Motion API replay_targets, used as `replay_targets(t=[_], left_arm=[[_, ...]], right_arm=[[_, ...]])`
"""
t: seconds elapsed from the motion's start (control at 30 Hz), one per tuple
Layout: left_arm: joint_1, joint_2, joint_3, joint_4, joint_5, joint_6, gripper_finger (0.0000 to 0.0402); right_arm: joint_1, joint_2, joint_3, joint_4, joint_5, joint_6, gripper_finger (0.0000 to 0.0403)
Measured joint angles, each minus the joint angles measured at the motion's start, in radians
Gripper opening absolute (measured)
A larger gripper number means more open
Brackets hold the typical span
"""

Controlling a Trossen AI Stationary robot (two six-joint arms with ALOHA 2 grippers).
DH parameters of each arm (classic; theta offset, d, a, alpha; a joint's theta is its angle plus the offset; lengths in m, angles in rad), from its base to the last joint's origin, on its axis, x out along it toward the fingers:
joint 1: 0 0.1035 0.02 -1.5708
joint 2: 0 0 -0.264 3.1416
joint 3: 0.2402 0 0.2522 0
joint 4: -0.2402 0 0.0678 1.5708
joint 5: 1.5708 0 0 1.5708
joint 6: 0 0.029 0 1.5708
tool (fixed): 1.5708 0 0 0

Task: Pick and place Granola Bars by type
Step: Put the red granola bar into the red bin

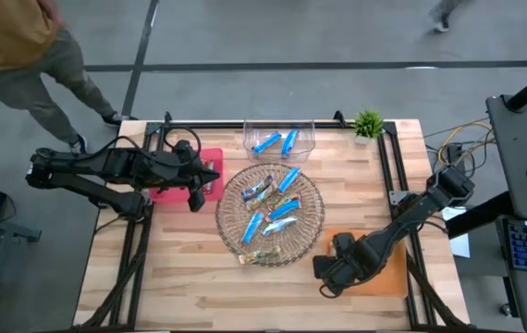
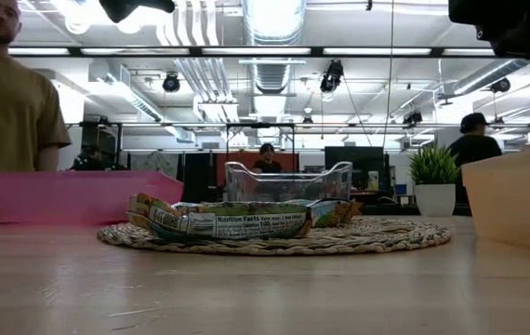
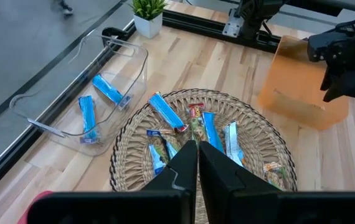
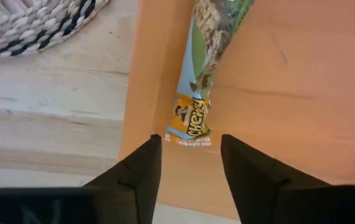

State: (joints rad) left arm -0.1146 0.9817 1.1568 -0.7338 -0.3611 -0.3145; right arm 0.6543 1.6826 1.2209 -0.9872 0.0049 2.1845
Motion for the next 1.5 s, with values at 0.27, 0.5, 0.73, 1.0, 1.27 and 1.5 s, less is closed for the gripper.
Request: replay_targets(t=[0.27, 0.5, 0.73, 1.0, 1.27, 1.5], left_arm=[[0.0, 0.0, 0.0, 0.0, 0.0, 0.0, 0.0], [0.0, 0.0, 0.0, 0.001, 0.0, 0.005, 0.0], [0.0, 0.0, 0.0, 0.001, 0.0, 0.005, 0.0], [0.0, 0.0, 0.0, 0.001, 0.0, 0.004, 0.0], [0.0, 0.0, 0.0, 0.002, 0.0, -0.024, 0.0], [0.0, 0.0, 0.0, 0.018, 0.0, -0.043, 0.0001]], right_arm=[[-0.012, -0.016, 0.023, 0.009, 0.029, -0.118, 0.0105], [-0.068, -0.027, 0.085, 0.008, 0.078, -0.322, 0.0043], [-0.156, -0.027, 0.157, 0.007, 0.077, -0.631, 0.0009], [-0.268, -0.027, 0.226, -0.001, 0.073, -1.018, 0.0009], [-0.37, -0.027, 0.267, -0.004, 0.064, -1.268, 0.0009], [-0.437, -0.029, 0.284, -0.012, -0.014, -1.421, 0.0009]])
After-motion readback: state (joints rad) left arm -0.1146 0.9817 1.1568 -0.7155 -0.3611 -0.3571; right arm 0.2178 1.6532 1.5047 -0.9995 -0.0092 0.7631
